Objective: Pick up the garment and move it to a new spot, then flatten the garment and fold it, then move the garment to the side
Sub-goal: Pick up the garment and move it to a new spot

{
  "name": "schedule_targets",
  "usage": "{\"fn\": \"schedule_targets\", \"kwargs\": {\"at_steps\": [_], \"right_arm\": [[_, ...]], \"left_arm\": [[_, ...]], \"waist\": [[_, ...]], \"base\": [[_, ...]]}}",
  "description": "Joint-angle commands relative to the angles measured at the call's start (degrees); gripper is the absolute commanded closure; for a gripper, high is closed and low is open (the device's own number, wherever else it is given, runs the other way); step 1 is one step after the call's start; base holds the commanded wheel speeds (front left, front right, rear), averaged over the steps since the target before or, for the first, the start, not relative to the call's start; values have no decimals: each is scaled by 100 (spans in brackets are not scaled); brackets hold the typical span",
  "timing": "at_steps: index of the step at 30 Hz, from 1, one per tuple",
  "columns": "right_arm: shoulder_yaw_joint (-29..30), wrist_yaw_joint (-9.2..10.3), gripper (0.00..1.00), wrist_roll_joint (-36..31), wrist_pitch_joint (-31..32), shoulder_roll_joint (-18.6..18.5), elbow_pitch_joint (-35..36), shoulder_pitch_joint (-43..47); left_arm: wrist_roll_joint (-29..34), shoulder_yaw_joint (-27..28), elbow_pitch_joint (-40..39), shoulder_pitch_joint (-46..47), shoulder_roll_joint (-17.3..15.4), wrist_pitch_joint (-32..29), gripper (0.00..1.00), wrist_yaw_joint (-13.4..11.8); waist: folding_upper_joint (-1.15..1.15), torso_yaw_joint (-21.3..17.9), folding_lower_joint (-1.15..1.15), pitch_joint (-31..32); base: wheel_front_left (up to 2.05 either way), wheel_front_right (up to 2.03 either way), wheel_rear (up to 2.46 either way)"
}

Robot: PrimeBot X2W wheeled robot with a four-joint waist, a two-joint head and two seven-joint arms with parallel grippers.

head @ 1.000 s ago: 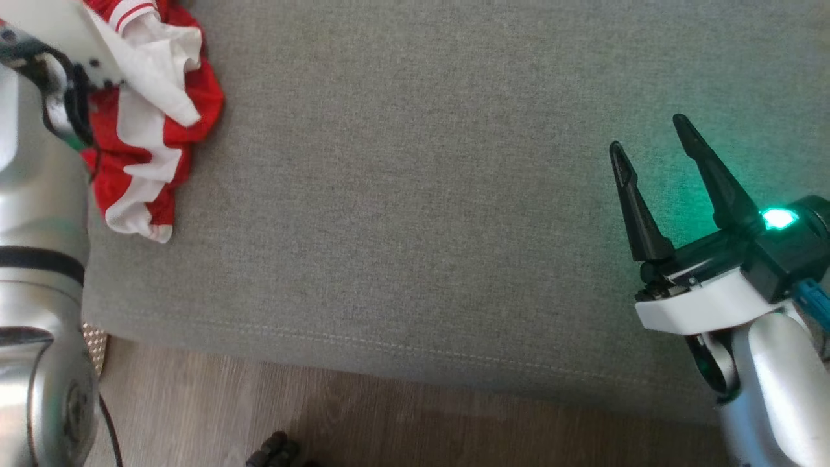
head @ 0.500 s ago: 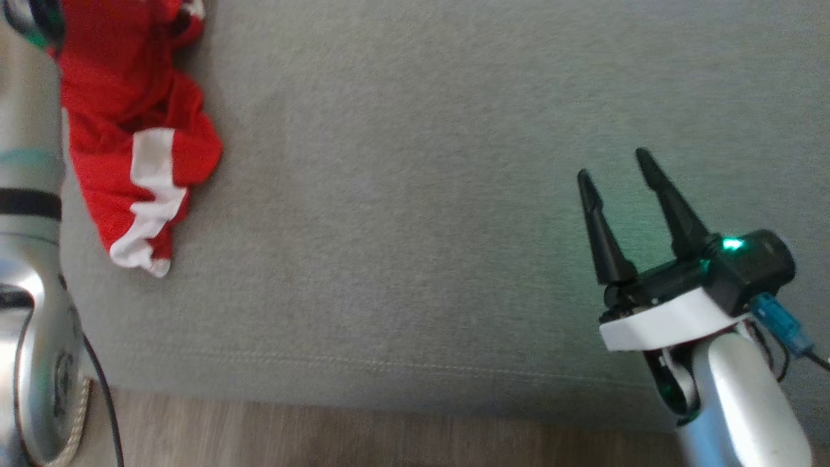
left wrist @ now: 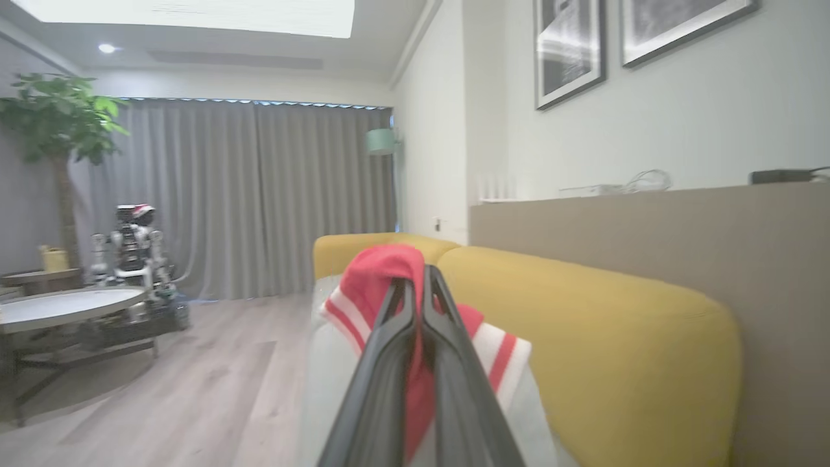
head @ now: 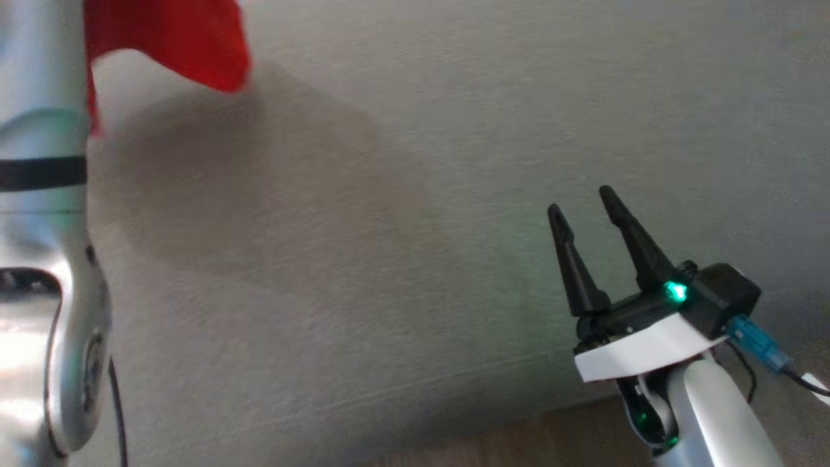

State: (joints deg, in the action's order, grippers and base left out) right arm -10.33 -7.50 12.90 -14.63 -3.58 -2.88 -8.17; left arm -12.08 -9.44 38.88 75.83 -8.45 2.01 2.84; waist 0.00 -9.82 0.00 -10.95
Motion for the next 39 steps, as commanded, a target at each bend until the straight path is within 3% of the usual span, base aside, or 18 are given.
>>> {"fn": "schedule_targets", "kwargs": {"at_steps": [1,9,14,22,27,30,31,32,35,39], "right_arm": [[-156,1,0,84,-37,68,197,-33],[-193,1,0,291,-37,69,213,-7],[-177,1,0,315,-37,69,193,61],[-193,1,0,210,-37,69,113,64],[-380,1,0,37,-37,69,-88,80],[-489,1,0,-33,-37,70,-202,79],[-524,1,0,-62,-37,70,-250,95],[-559,1,0,-94,-37,70,-301,120],[-585,1,0,-164,-37,70,-410,248],[-579,1,0,-267,-37,70,-540,474]], "left_arm": [[-78,64,-259,447,-118,-63,100,25],[-421,-31,-243,652,354,-156,100,36],[-576,-451,85,356,508,-230,100,171],[-932,-1616,181,-1112,555,10,100,222],[-693,-2582,413,-2051,556,372,100,-118],[-940,-2744,665,-2546,556,699,100,-236],[-1027,-2774,745,-2687,557,814,18,-280],[-1104,-2795,788,-2814,557,935,0,-343],[-1301,-2830,722,-3198,557,1200,0,-529],[-1142,-2696,172,-3807,529,1293,0,-964]], "waist": [[0,-805,0,294],[0,-1591,0,275],[0,-1767,0,294],[0,-1415,0,30],[0,-991,0,-53],[0,-813,0,13],[0,-753,0,62],[0,-699,0,123],[0,-491,0,347],[0,-175,0,708]], "base": [[0,0,0],[0,0,0],[0,0,0],[0,0,0],[0,0,0],[0,0,0],[0,0,0],[0,0,0],[0,0,0],[0,0,0]]}}
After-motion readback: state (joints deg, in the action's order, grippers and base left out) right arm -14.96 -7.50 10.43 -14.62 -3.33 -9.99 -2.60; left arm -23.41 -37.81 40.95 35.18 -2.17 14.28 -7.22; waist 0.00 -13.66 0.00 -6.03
